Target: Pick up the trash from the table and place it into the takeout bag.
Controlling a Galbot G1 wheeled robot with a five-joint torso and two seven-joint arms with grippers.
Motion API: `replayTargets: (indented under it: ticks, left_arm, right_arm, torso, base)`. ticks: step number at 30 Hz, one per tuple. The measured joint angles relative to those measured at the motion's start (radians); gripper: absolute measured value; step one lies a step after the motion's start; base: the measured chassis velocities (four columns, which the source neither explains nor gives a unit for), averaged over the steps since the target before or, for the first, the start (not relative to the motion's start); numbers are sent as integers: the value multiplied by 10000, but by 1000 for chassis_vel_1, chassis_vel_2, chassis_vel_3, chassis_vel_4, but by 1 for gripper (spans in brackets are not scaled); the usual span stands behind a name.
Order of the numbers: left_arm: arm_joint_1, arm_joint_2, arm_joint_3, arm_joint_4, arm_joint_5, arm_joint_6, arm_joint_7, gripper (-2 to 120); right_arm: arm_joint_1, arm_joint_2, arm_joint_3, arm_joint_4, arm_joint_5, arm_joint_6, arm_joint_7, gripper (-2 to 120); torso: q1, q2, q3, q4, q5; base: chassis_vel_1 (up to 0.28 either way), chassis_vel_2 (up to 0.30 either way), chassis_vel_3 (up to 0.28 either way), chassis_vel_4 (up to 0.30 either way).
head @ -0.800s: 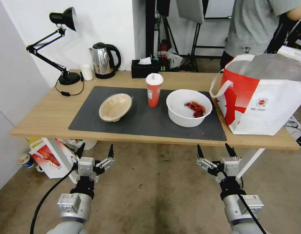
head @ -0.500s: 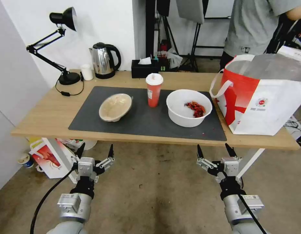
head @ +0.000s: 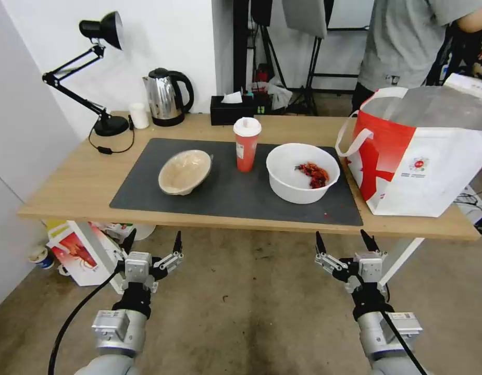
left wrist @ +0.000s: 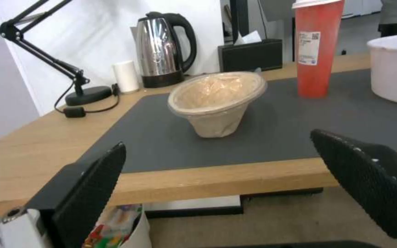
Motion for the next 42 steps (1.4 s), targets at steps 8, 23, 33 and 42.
replayTargets:
  ticks: [8,23,33,42]
  left_arm:
    - [-1,0,0,0,1,0,0,100]
    - [-821,-358,-668,819,550,-2164,-297,100]
    - [-1953,-860,-1594,1949,1334,-5176,-736,100]
    - [-2135,-941,-1737,2125,1458,-5676,-798,100]
  right_arm:
    - [0,0,0,0,0,0,0,100]
    - [981,-924,-1438,-761,-1105,2188,1762,100]
    - [2195,-2343,-2802,-1448,-1476,4538,2825,100]
    - [2232,-2810,-2617,-1180,-749,4215,2368,100]
  torso:
    - [0,0,0,0,0]
    - [0,0,1,1,-1]
    - [1,0,2,1,2]
    - [0,0,1,-1,1]
  base:
    - [0,0,0,0]
    - [0,0,0,0]
    - [0,0,0,0]
    - [0,0,0,0]
